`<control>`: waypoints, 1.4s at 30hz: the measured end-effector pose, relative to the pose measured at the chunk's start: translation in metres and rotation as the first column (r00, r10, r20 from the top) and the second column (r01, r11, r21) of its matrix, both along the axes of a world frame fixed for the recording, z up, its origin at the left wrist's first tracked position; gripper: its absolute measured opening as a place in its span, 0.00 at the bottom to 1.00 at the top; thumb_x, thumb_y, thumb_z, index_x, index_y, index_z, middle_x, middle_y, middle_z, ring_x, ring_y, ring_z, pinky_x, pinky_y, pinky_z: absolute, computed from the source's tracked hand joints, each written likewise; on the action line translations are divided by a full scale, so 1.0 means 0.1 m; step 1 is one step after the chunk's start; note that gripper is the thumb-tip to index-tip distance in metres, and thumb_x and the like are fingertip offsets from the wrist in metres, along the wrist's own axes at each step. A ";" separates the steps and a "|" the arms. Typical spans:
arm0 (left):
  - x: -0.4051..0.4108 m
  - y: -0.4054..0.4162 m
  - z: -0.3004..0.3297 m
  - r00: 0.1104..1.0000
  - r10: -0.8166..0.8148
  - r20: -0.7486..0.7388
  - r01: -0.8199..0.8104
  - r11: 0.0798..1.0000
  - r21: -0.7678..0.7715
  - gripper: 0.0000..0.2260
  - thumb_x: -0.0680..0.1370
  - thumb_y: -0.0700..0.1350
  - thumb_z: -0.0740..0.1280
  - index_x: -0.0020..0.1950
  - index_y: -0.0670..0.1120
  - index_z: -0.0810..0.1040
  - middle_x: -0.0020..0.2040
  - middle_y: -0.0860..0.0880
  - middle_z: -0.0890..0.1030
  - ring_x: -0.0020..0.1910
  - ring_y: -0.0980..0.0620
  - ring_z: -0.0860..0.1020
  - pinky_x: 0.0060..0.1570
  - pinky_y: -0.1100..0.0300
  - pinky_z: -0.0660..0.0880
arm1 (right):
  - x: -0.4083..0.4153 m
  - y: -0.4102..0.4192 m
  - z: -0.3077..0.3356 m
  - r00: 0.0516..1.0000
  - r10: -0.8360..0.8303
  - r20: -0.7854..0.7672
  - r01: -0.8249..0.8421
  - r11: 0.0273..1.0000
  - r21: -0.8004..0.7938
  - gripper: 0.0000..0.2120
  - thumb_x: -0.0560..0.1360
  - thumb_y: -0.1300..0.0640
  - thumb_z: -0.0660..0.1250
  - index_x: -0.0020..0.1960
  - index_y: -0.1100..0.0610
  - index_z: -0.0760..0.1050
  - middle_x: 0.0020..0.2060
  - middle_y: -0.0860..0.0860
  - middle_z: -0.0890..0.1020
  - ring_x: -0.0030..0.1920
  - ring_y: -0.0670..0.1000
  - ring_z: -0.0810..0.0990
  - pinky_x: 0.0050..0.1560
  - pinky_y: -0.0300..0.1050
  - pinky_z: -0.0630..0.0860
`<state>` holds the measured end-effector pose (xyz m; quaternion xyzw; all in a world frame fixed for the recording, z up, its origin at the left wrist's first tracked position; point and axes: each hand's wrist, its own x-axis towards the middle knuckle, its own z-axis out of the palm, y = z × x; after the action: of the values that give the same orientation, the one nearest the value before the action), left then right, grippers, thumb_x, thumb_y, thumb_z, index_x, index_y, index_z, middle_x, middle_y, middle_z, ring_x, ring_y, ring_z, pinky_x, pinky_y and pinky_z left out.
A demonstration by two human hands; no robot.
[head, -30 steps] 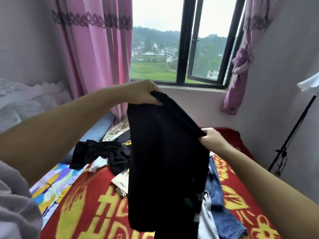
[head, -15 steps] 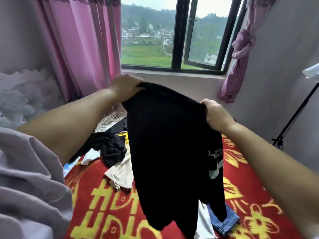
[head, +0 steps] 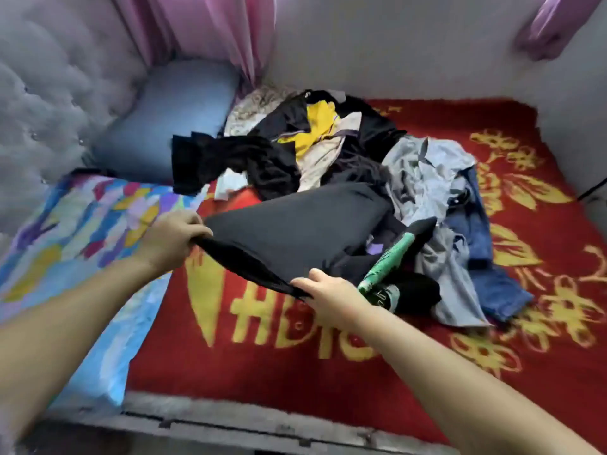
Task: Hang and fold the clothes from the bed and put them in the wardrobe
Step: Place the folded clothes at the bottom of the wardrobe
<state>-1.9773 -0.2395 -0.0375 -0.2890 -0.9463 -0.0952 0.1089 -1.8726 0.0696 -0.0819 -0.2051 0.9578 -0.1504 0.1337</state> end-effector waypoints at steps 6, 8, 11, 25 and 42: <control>1.12 -1.06 -2.02 0.754 0.476 0.453 -0.340 0.873 -0.350 0.06 0.63 0.39 0.66 0.34 0.46 0.83 0.35 0.45 0.77 0.37 0.41 0.77 0.37 0.49 0.73 | 0.93 -0.84 -1.57 0.624 0.195 0.757 -0.308 0.951 0.009 0.14 0.78 0.60 0.58 0.59 0.63 0.77 0.55 0.62 0.81 0.50 0.60 0.79 0.52 0.47 0.74; 1.41 -1.09 -2.43 0.658 0.582 0.478 -0.339 0.796 -0.502 0.09 0.72 0.41 0.66 0.46 0.51 0.85 0.49 0.46 0.79 0.50 0.41 0.76 0.47 0.53 0.71 | 1.09 -0.70 -1.76 0.604 0.125 0.787 -0.217 0.976 0.011 0.14 0.78 0.60 0.58 0.58 0.61 0.78 0.55 0.61 0.81 0.50 0.59 0.79 0.51 0.46 0.72; 1.55 -0.73 -2.67 0.710 0.434 0.555 -0.205 0.881 -0.426 0.14 0.74 0.38 0.65 0.56 0.48 0.83 0.56 0.44 0.79 0.54 0.40 0.76 0.50 0.52 0.73 | 1.12 -0.20 -1.93 0.626 -0.079 0.776 0.007 0.995 0.095 0.17 0.76 0.62 0.59 0.62 0.57 0.78 0.58 0.55 0.81 0.59 0.54 0.78 0.56 0.41 0.71; 1.79 1.82 -3.29 0.595 0.496 0.632 -0.282 0.865 -0.414 0.26 0.77 0.48 0.65 0.73 0.47 0.63 0.61 0.47 0.71 0.58 0.46 0.72 0.52 0.53 0.72 | -0.86 1.80 -2.55 0.503 -0.793 0.345 0.858 0.505 -0.091 0.16 0.78 0.61 0.58 0.64 0.61 0.73 0.57 0.60 0.79 0.57 0.60 0.78 0.62 0.52 0.72; 1.97 1.68 -3.17 0.802 0.390 0.454 -0.449 0.893 0.026 0.12 0.72 0.41 0.58 0.48 0.43 0.80 0.41 0.48 0.78 0.38 0.45 0.76 0.40 0.51 0.70 | -1.11 2.35 -1.80 0.704 -0.606 0.370 0.673 0.403 -0.620 0.09 0.71 0.52 0.65 0.33 0.52 0.73 0.27 0.44 0.74 0.29 0.40 0.72 0.31 0.35 0.69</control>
<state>-1.7799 -0.0714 -0.3546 -0.0355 -0.9781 -0.1935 -0.0686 -1.9840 0.3050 -0.2618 0.1489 0.8153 -0.5593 0.0153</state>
